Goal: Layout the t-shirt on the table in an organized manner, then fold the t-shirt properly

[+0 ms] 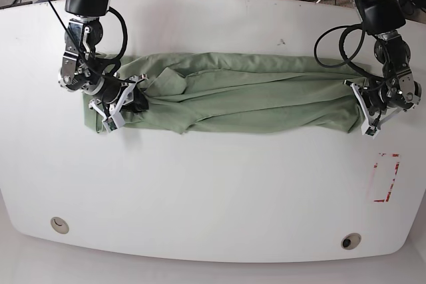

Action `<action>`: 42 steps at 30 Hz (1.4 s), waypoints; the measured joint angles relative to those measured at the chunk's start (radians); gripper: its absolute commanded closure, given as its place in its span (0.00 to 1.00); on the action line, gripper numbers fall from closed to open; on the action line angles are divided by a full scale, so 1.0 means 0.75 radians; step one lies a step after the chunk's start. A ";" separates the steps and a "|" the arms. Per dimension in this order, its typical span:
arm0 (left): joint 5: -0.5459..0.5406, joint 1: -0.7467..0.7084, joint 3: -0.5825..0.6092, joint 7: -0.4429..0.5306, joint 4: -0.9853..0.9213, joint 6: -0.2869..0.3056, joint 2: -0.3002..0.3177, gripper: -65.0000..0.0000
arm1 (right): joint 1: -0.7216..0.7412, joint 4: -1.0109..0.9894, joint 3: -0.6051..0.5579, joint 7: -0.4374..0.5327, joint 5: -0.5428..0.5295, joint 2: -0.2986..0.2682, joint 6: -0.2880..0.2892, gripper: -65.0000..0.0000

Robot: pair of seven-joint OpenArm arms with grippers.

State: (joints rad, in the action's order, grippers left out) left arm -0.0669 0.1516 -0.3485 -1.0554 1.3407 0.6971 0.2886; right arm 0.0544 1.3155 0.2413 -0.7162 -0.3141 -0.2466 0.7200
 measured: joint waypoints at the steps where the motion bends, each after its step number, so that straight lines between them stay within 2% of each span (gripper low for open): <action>1: 0.000 -0.003 0.000 -0.004 0.007 0.000 0.000 1.00 | 0.001 0.000 0.000 -0.002 0.000 0.000 -0.003 0.87; 9: 0.010 -0.010 -0.001 -0.019 0.066 0.000 0.001 1.00 | 0.001 0.000 0.000 -0.002 0.000 0.001 -0.003 0.87; 15: 0.003 -0.010 -0.087 -0.019 0.105 0.004 -0.009 0.75 | 0.000 0.000 0.000 -0.001 -0.001 0.001 -0.003 0.87; 23: 0.019 -0.067 -0.186 -0.038 0.225 -0.001 -0.001 0.68 | 0.001 0.000 0.000 -0.002 0.000 0.001 -0.003 0.87; 31: 0.004 -0.089 -0.183 -0.028 0.278 0.002 -0.015 0.43 | 0.001 0.000 0.000 -0.001 0.000 0.001 -0.003 0.87; 40: 0.005 -0.113 -0.185 -0.030 0.302 0.001 -0.014 0.41 | 0.001 0.000 0.000 -0.002 0.000 0.002 -0.003 0.87; 42: 0.004 -0.111 -0.185 -0.028 0.302 0.001 -0.014 0.37 | 0.001 0.000 0.000 -0.002 0.000 0.003 -0.003 0.87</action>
State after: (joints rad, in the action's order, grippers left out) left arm -0.0639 0.0685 -0.4873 -1.0767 1.5673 0.6975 0.2779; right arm 0.0547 1.3155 0.2413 -0.7174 -0.3141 -0.2447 0.7181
